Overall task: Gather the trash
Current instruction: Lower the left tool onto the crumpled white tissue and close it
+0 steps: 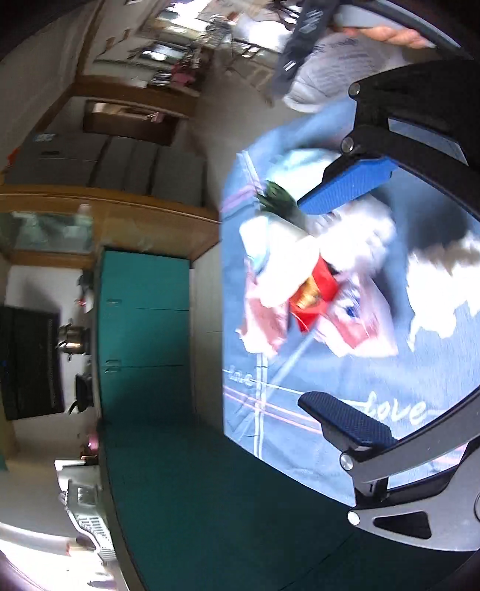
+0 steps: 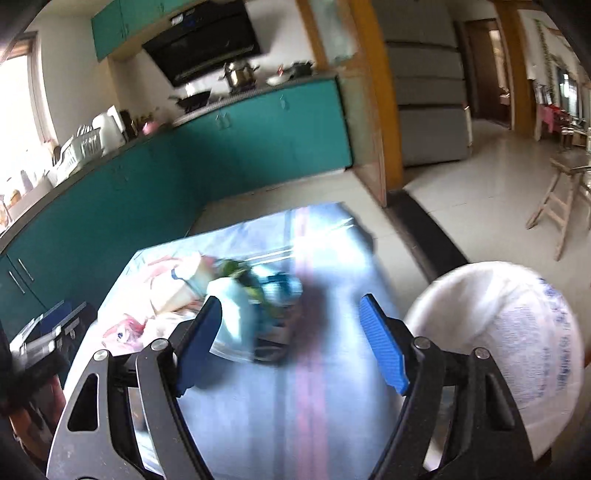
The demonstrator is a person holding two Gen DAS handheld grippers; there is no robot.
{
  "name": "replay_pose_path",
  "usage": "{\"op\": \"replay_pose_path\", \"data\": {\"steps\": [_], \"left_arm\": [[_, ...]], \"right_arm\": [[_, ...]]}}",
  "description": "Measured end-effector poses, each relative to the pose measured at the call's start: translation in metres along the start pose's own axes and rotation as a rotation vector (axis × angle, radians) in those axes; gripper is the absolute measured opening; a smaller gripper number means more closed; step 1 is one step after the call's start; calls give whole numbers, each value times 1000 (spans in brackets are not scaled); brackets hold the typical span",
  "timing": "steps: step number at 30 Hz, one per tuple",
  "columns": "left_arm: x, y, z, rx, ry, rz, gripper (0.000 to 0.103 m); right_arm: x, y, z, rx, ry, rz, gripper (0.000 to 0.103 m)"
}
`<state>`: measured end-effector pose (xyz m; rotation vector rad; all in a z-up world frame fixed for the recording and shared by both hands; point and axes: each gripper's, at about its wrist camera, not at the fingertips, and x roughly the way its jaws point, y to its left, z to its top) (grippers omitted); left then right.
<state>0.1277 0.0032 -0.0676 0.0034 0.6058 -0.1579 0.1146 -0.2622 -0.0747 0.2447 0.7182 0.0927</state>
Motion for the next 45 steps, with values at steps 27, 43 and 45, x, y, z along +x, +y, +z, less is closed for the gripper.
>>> {"op": "replay_pose_path", "data": {"steps": [27,43,45], "left_arm": [[3,-27,-61,237,138,-106,61],[14,-8,-60,136,192,-159,84],[17,-8,-62,137,203,-162,85]], "right_arm": [[6,31,-30,-149,89,206,36],[23,7,-39,-97,118,-76,72],[27,8,-41,-100,123,-85,72]]}}
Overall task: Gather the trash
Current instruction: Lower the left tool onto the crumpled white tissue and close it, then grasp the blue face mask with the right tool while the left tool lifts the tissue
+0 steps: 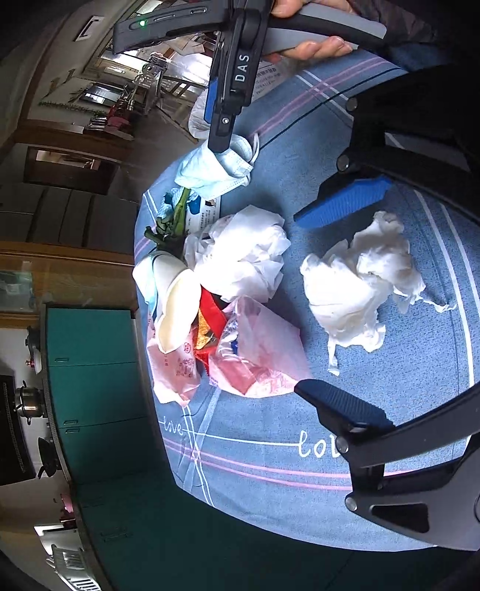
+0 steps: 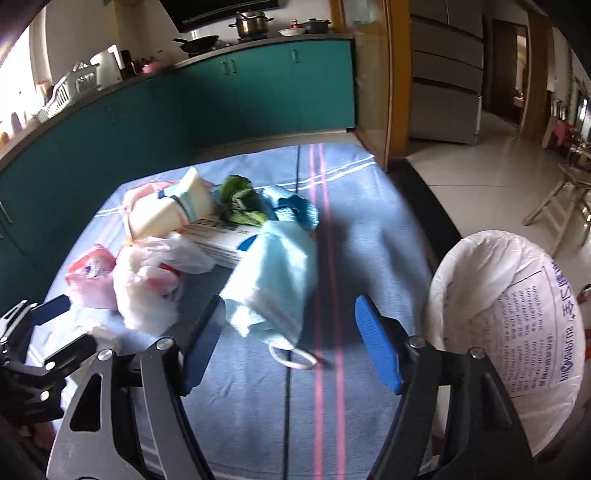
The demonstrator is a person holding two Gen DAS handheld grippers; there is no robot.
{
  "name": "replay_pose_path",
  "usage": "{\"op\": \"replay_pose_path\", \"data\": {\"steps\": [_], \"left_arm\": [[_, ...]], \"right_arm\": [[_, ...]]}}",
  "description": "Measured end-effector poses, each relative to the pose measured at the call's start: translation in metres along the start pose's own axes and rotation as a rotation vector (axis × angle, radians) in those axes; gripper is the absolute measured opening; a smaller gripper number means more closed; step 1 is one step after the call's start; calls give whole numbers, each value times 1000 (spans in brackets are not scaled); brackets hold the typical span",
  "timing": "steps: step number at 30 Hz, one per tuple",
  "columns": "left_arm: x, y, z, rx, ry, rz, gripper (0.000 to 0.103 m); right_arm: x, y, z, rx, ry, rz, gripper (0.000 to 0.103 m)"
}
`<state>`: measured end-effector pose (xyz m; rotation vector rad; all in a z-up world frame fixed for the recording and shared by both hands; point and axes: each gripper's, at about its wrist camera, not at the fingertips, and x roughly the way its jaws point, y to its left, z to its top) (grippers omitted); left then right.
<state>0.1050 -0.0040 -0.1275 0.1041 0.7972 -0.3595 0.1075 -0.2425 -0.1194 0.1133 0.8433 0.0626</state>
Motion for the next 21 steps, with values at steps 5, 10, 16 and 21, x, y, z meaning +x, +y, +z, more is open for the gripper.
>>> {"op": "replay_pose_path", "data": {"steps": [5,10,16,21], "left_arm": [[8,-5,-4,16,29,-8,85],[13,-17,-7,73,40,23,81],[16,-28,-12,128,50,46,52],[13,-31,-10,136,36,47,49]], "right_arm": [[9,5,1,-12,6,1,73],[17,14,3,-31,16,4,73],[21,17,2,-41,14,3,78],[23,18,5,-18,5,18,78]]}}
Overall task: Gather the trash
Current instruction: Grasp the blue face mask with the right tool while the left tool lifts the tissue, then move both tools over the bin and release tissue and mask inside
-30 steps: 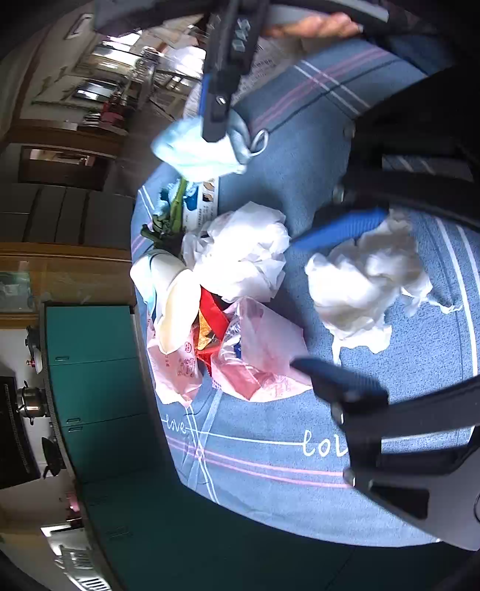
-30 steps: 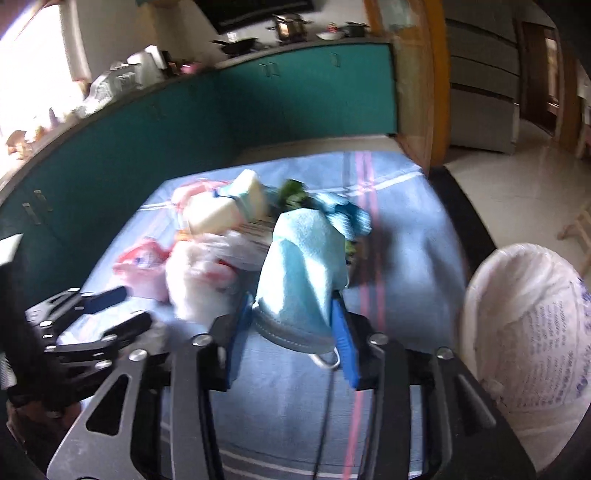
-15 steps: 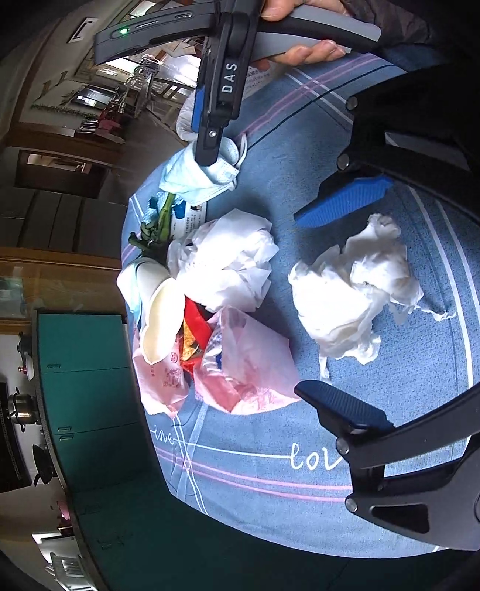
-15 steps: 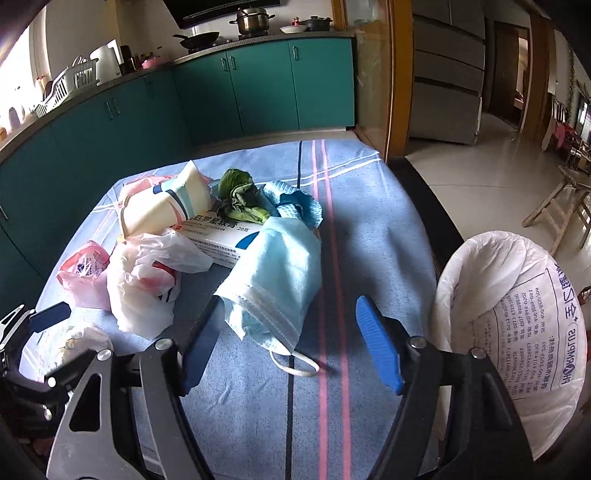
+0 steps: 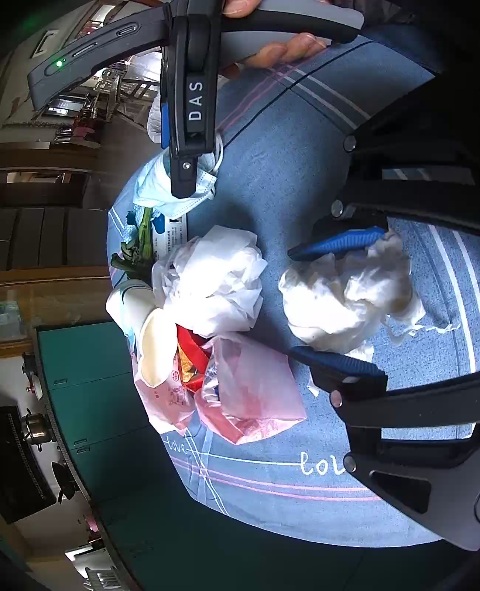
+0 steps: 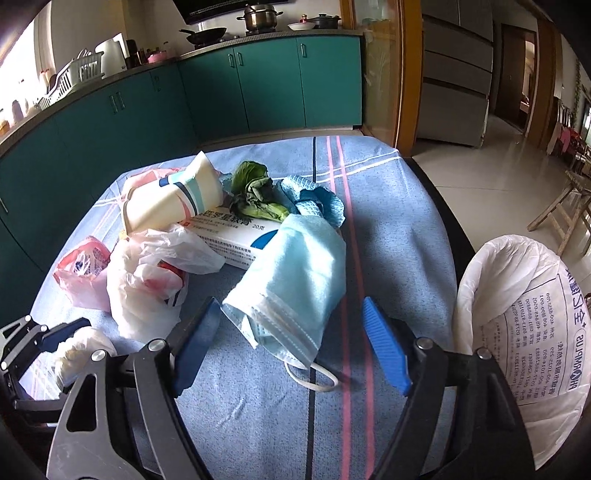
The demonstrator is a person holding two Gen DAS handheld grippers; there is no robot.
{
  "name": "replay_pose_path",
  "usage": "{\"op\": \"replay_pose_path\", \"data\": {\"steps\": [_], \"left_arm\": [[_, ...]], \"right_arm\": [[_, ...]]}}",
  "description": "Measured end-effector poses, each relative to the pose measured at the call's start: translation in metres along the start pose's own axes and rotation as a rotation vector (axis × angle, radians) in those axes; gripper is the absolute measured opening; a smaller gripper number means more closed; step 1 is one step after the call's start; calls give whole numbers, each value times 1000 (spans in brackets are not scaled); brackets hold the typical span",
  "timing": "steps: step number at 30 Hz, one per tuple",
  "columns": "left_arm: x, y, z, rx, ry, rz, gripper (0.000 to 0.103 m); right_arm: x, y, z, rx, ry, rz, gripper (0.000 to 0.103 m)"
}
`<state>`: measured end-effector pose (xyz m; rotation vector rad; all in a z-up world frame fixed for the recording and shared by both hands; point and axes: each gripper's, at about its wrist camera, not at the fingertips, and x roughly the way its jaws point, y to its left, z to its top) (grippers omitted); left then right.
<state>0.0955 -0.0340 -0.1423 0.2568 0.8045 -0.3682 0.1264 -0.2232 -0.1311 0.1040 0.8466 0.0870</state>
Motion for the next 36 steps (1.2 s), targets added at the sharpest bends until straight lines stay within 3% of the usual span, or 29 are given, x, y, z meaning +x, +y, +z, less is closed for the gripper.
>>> {"op": "replay_pose_path", "data": {"steps": [12,13,16,19,22,29,33,36], "left_arm": [[1,4,-1,-10,4,-2,60],[1,5,-1,-14,3,-2,60],[0,11,0,-31,4,-5,54],[0,12,0,-44,6,-11,45],[-2,12,0,-48,-4,-11,40],[-22,15,5,-80,-84,-50,38],[-37,12,11,-94,-130,-87,38],[-46,3,19,-92,-147,-106,38]], "right_arm": [[15,13,7,19,20,10,81],[15,13,6,14,18,12,79],[14,14,5,-3,31,30,57],[10,11,2,-12,30,55,48],[3,9,0,-28,21,78,46],[-26,-2,-3,-38,-35,100,45],[-55,-31,0,3,-121,37,45],[-78,-67,3,55,-179,-60,45]]}}
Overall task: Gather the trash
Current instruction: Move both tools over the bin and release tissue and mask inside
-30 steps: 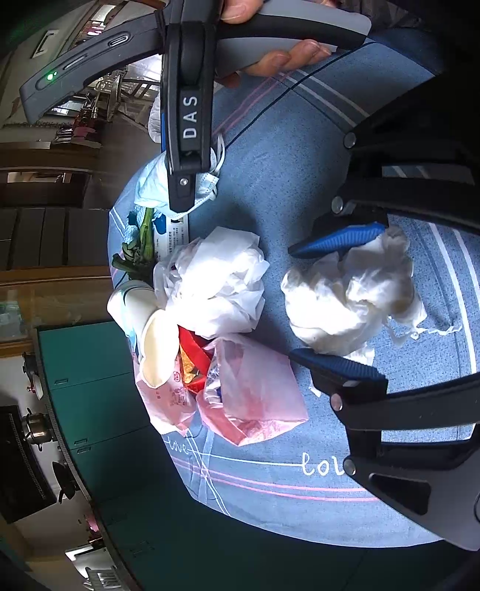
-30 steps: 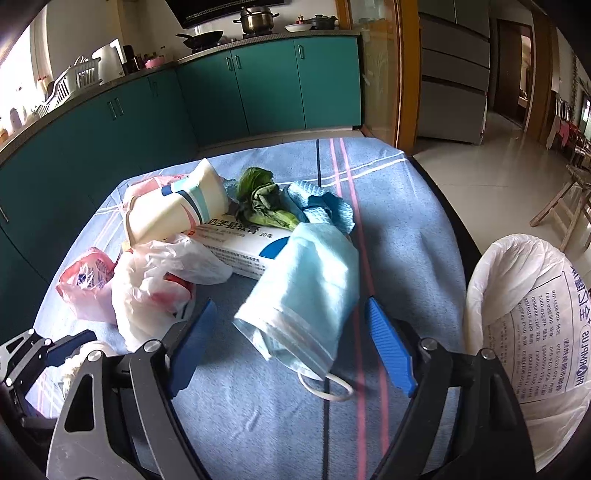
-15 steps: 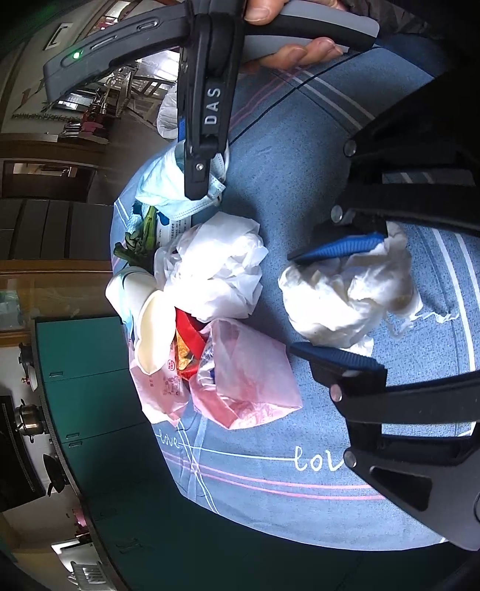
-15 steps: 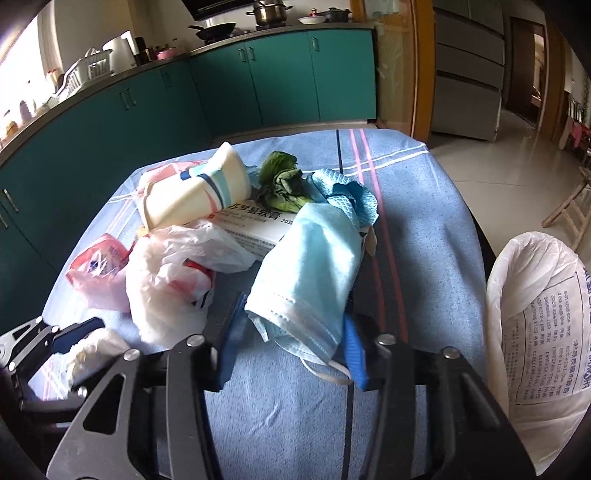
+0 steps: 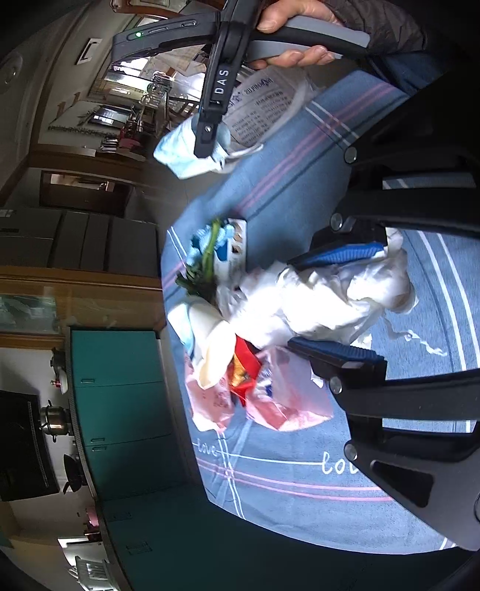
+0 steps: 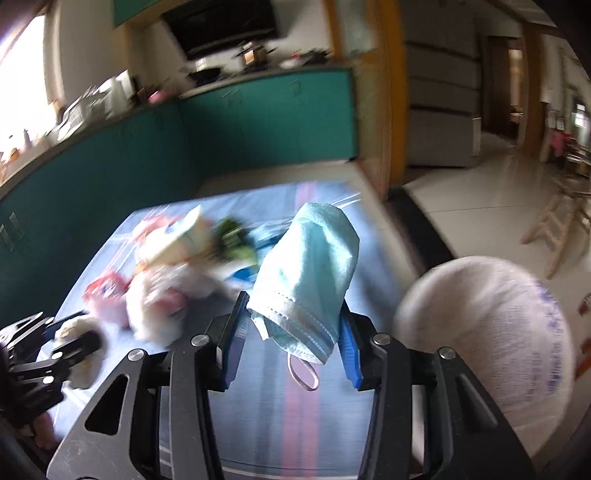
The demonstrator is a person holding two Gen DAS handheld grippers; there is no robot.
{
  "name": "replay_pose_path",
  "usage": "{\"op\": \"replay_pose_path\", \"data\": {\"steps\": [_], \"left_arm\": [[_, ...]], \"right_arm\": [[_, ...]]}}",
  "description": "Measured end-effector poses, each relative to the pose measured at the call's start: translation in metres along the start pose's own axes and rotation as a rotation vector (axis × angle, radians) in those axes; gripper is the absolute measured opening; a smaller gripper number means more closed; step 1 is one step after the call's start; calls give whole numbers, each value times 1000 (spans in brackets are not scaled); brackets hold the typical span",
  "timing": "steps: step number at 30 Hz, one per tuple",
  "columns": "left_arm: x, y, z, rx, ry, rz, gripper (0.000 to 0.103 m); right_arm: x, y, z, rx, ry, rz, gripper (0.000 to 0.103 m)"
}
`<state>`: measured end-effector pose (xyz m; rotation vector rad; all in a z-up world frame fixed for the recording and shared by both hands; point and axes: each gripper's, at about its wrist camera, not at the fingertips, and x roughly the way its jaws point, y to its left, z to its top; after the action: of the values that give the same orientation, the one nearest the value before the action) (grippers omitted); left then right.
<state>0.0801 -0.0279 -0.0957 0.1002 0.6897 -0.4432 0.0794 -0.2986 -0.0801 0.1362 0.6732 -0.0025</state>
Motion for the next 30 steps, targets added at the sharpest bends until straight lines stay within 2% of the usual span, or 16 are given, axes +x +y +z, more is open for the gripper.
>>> {"op": "replay_pose_path", "data": {"steps": [5,10,13,16,21,23,25,27,30], "left_arm": [[5,-40,26,-6,14,-131,38],[30,-110,62,47,39,-260,38],[63,-165,85,78,93,-334,38],[105,-209,92,114,167,-371,38],[173,-247,86,101,294,-392,39],[189,-251,83,57,318,-409,43],[197,-250,81,8,324,-405,64],[198,-246,80,-29,310,-393,73],[184,-235,83,-14,272,-351,79]], "right_arm": [[-23,-65,4,81,-54,-202,45],[-38,-123,1,197,-52,-239,45],[-47,-146,-4,242,-55,-288,45],[-50,-163,-8,282,-45,-369,45],[-39,-182,-16,355,19,-409,45],[-37,-182,-19,359,29,-414,45],[-35,-181,-20,353,38,-413,45],[-34,-180,-21,350,43,-411,46],[-32,-176,-20,348,52,-402,53]]}}
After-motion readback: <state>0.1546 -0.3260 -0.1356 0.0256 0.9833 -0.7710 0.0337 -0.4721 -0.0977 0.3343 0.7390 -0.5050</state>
